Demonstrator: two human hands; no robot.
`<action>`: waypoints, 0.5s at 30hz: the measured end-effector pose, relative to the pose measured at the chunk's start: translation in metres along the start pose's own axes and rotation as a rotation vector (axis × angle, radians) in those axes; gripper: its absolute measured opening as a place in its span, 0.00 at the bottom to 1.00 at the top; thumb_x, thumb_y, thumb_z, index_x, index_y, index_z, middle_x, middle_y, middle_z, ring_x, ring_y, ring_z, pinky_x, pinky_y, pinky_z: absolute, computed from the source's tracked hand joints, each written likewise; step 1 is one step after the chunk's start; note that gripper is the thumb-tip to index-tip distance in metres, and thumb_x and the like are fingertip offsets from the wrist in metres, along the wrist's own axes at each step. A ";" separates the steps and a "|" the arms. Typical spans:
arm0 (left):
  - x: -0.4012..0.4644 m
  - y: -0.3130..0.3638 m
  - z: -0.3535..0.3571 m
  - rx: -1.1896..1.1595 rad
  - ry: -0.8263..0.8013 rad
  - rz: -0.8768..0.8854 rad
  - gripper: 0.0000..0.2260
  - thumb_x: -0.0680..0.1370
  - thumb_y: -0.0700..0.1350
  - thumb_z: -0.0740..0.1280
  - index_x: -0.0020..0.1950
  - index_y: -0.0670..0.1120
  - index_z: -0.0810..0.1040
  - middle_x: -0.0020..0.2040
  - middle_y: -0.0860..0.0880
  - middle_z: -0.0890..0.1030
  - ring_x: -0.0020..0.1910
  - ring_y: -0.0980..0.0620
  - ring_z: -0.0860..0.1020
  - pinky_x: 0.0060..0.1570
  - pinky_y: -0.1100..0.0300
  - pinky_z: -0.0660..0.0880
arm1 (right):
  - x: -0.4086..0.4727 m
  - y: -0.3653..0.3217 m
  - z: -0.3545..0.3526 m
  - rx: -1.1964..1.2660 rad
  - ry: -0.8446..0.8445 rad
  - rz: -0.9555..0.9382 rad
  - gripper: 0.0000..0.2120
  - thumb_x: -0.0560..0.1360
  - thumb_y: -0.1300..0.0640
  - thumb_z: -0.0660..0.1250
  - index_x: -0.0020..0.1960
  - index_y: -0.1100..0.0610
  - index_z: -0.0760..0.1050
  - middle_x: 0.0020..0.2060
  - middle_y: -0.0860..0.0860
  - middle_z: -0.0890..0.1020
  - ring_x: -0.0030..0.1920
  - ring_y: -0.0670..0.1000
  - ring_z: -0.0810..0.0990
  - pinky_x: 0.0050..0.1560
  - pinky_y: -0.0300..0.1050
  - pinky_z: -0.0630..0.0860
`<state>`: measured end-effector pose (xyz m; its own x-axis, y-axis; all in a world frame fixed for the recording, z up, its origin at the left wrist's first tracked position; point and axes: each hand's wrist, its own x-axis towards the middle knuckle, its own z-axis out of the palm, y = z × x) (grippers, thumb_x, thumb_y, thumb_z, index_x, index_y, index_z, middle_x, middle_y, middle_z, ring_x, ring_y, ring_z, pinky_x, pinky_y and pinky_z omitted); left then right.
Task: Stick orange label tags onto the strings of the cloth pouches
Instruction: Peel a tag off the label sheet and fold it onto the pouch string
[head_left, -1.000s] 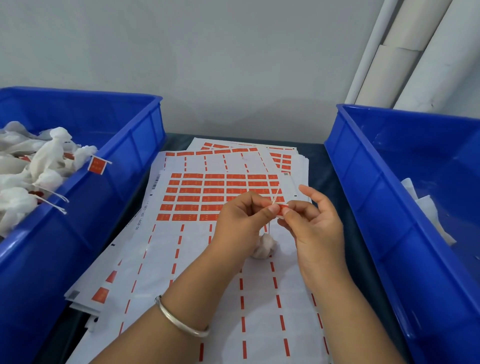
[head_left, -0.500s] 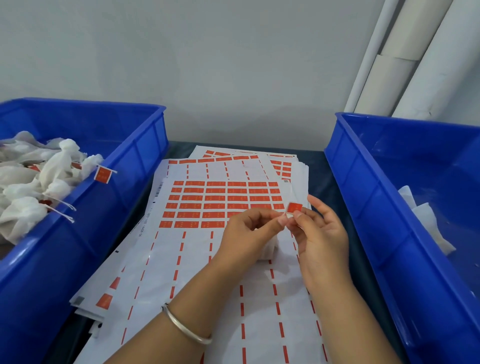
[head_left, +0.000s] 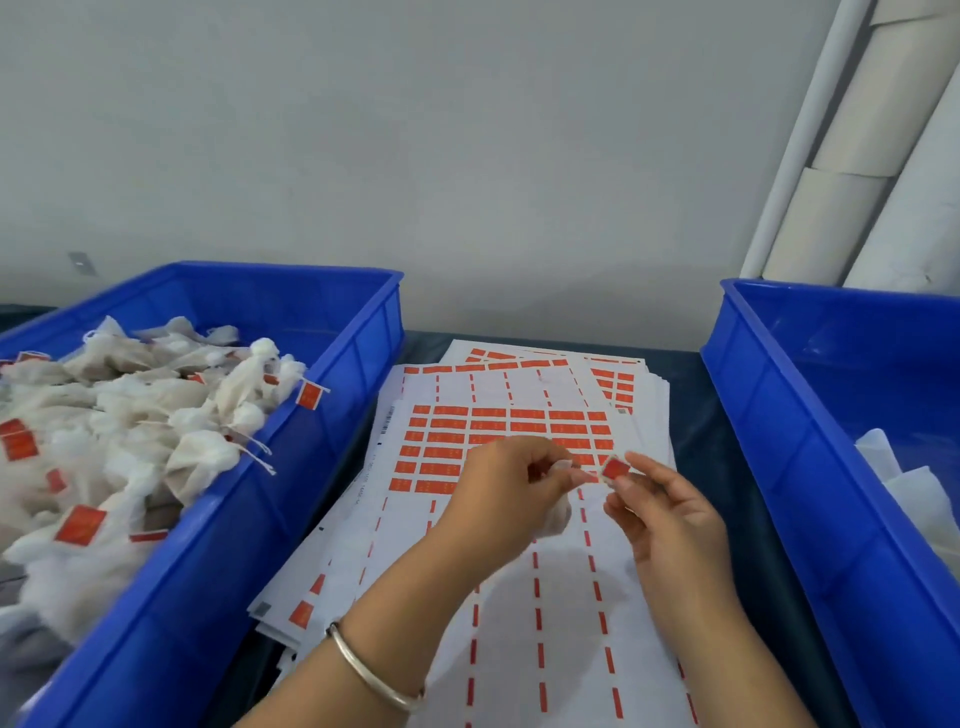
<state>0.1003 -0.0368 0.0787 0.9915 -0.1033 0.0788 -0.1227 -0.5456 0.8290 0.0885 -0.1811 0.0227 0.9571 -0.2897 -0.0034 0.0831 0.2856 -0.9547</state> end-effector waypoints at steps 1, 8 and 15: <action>-0.002 0.003 -0.008 0.008 0.033 0.011 0.02 0.74 0.50 0.68 0.46 0.56 0.78 0.40 0.62 0.76 0.38 0.59 0.76 0.34 0.73 0.68 | -0.001 0.001 0.002 -0.071 -0.015 -0.005 0.09 0.68 0.55 0.73 0.48 0.49 0.82 0.44 0.42 0.85 0.44 0.46 0.85 0.39 0.39 0.80; -0.029 0.039 -0.087 -0.060 0.317 0.160 0.03 0.76 0.46 0.67 0.45 0.53 0.80 0.37 0.59 0.80 0.34 0.66 0.77 0.30 0.75 0.70 | -0.007 0.011 0.012 -0.429 -0.078 0.002 0.06 0.74 0.53 0.69 0.51 0.46 0.78 0.43 0.40 0.82 0.42 0.48 0.82 0.38 0.37 0.75; -0.050 0.056 -0.170 0.136 0.550 0.207 0.08 0.73 0.46 0.70 0.38 0.57 0.76 0.32 0.60 0.77 0.26 0.70 0.72 0.24 0.77 0.65 | -0.014 0.012 0.014 -0.601 -0.142 -0.001 0.08 0.74 0.55 0.68 0.51 0.44 0.76 0.38 0.45 0.83 0.42 0.49 0.80 0.39 0.35 0.72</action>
<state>0.0512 0.0789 0.2154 0.8187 0.2071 0.5355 -0.2835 -0.6653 0.6906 0.0802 -0.1611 0.0158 0.9882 -0.1533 -0.0021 -0.0473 -0.2916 -0.9554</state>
